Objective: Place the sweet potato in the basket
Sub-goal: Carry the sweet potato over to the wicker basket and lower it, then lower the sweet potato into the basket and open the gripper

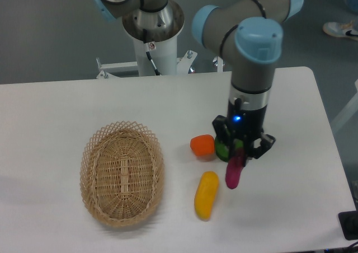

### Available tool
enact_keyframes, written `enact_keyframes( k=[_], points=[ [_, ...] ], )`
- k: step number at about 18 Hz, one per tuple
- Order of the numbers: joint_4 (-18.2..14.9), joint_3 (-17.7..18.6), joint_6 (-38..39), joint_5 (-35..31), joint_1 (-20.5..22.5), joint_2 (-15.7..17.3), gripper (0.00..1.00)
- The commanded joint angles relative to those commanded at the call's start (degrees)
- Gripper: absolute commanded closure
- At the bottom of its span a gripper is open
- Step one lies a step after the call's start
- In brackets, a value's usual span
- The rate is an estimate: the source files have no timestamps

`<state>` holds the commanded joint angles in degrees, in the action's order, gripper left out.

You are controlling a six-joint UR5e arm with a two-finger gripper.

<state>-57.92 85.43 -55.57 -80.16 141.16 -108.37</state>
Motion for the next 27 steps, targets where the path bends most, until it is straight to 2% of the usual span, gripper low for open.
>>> enact_keyframes(
  k=[4,10,13,15,19,23,27],
  points=[
    [3.25,0.70,8.98,-1.49,-5.27,-0.53,0.75],
    [3.78,5.97,15.31,-9.49,-15.38,-0.26,0.75],
    [4.22,8.87,17.43,-9.67,-17.58,-0.26,0.75],
    [4.92,10.36,17.43,-10.54,-18.81,-0.61,0.75],
    [9.05,14.23,16.47,-13.53,-21.01,-1.93,0.75],
    [9.23,15.47,10.41,-13.89,-21.28,-3.42,0.75],
    [9.41,17.05,7.76,-14.15,-22.07,-4.65,0.75]
  ],
)
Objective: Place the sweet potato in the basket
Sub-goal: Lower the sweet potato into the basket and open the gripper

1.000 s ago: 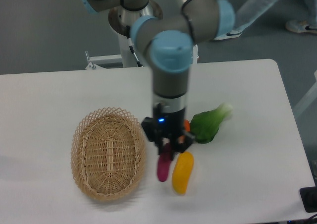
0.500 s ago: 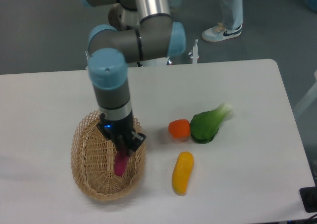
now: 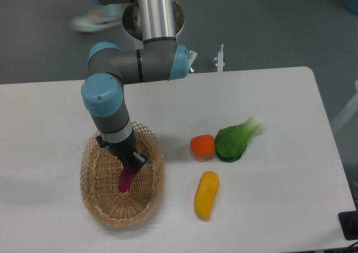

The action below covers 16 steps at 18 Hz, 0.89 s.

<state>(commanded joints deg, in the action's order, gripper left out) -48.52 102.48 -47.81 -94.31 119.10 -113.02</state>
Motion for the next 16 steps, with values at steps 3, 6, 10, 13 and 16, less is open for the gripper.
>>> enact_keyframes(
  k=[3,6,10,13,16],
  points=[
    [0.17,0.26,0.52,-2.01,-1.32,-1.41,0.74],
    [0.26,0.00,0.52,-2.29,-1.68,-1.68,0.66],
    [0.18,-1.67,0.61,-2.37,-1.59,-1.15,0.01],
    [0.00,-3.42,0.70,-2.55,-1.50,-0.45,0.00],
    [-0.35,-7.10,0.96,-2.64,-1.32,-0.45,0.00]
  ],
)
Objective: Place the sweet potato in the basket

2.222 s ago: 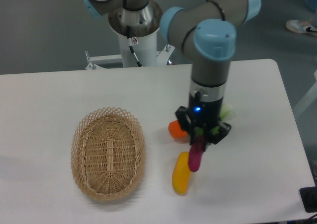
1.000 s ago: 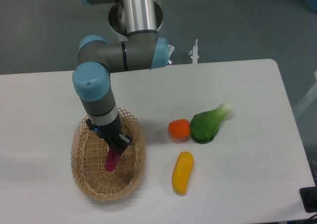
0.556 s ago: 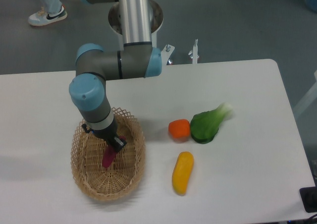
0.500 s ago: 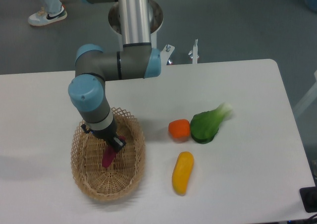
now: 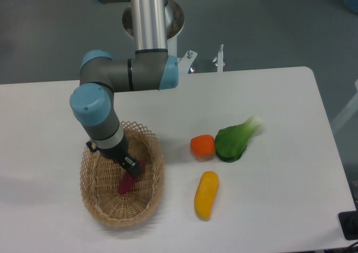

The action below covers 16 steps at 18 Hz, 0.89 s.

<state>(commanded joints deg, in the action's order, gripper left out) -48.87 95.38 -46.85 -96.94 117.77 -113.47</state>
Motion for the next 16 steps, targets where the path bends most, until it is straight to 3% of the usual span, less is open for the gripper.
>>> enact_keyframes(
  k=[5,10,16],
  points=[
    [-0.18,-4.58,6.06,-0.18,2.63,0.70,0.00],
    [-0.27,-6.17,5.98,1.05,6.94,4.48,0.00],
    [-0.97,-7.75,2.30,0.53,13.00,5.80,0.00]
  ],
)
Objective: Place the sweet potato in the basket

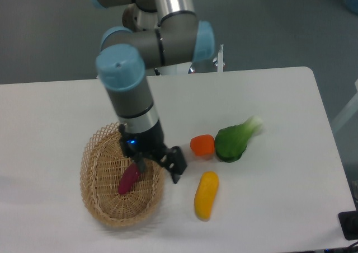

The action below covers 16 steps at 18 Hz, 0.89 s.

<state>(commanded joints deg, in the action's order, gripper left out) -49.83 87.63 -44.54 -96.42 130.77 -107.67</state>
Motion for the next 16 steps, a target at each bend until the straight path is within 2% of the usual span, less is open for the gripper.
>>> enact_keyframes(
  k=[1,4,6,11,16],
  points=[
    [-0.52,0.00,-1.67,0.09,1.23,0.52,0.00],
    [-6.22,-0.61,-7.73,0.26,4.92,2.28,0.00],
    [-8.34,-0.70,-13.87,0.35,7.65,2.55,0.00],
    [-8.53,-0.44,-27.33,1.75,13.36,3.25,0.00],
    [-8.96,-0.27,-30.34,3.95,16.00,3.69,0.00]
  ],
)
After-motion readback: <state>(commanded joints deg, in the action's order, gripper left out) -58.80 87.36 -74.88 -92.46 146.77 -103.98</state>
